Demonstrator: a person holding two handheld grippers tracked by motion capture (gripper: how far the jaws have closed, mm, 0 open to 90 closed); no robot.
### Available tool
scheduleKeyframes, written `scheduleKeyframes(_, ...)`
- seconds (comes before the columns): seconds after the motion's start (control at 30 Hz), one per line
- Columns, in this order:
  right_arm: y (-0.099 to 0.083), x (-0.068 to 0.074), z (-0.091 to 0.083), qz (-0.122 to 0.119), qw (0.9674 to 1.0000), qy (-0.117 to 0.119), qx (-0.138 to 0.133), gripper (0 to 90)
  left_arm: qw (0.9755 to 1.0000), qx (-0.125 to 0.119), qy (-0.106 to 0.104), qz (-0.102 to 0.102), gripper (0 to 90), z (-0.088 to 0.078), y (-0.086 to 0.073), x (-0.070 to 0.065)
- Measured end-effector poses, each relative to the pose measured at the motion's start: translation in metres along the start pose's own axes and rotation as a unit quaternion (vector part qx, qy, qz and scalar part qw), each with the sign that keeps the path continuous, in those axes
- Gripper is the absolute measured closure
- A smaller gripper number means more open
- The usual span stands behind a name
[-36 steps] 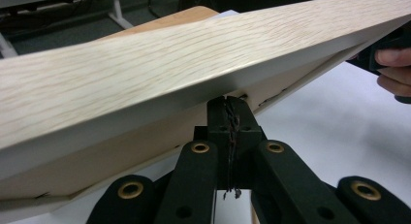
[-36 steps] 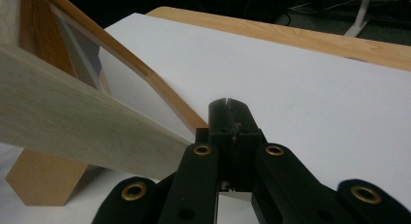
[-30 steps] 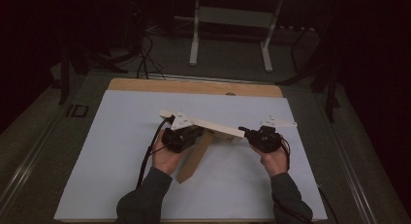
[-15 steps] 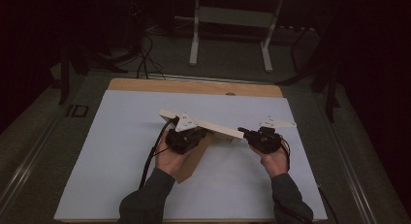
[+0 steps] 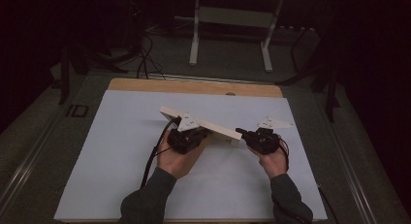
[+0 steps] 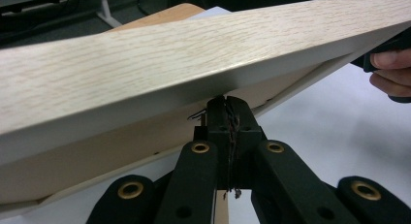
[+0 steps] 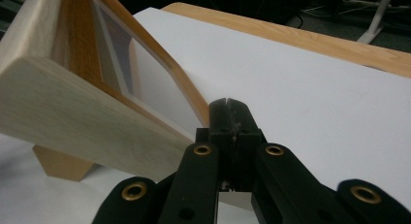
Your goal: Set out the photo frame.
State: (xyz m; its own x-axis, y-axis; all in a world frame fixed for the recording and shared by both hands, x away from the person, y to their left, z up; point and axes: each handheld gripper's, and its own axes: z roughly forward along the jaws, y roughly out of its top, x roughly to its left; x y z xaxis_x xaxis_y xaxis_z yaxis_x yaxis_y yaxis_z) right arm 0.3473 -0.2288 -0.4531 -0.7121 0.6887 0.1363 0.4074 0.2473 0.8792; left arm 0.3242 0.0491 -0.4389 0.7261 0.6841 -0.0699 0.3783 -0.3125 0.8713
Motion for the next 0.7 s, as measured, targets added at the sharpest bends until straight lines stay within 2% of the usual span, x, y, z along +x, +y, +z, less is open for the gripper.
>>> scheduleKeyframes(0.7,-0.001,0.011,0.000,-0.013,0.9998,0.015,0.000,90.0,1.0000,0.003,-0.002,-0.007,89.8,0.001,0.000,0.006)
